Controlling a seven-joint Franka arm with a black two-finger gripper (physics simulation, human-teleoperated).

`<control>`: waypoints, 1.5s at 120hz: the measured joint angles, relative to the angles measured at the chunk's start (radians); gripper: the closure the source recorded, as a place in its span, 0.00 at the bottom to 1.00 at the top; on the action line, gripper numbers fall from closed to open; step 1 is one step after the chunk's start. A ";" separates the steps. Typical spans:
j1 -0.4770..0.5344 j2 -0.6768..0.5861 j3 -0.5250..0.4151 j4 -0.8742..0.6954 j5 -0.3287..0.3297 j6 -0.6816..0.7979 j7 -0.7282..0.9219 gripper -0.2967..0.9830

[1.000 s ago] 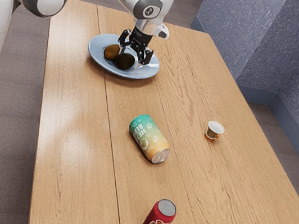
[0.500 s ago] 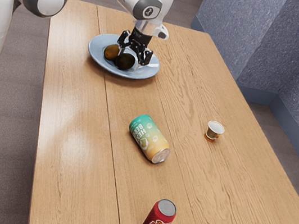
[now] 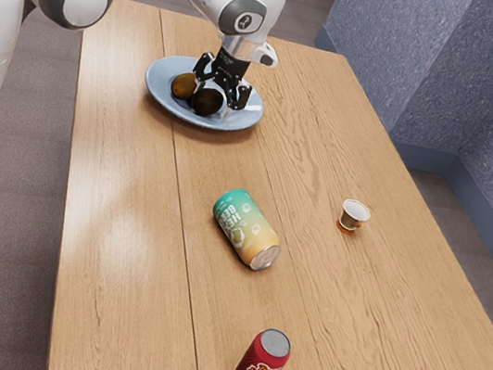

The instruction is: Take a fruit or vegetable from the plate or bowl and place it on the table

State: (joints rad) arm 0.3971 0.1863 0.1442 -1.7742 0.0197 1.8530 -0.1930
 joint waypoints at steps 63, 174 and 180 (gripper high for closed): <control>0.000 -0.009 0.001 0.011 0.026 0.009 -0.006 0.72; -0.107 0.416 -0.244 0.640 -0.032 -0.158 0.062 0.43; -0.106 0.413 -0.246 0.641 -0.035 -0.157 0.067 0.37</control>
State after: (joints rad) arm 0.2908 0.5997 -0.1015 -1.1333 -0.0151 1.6957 -0.1261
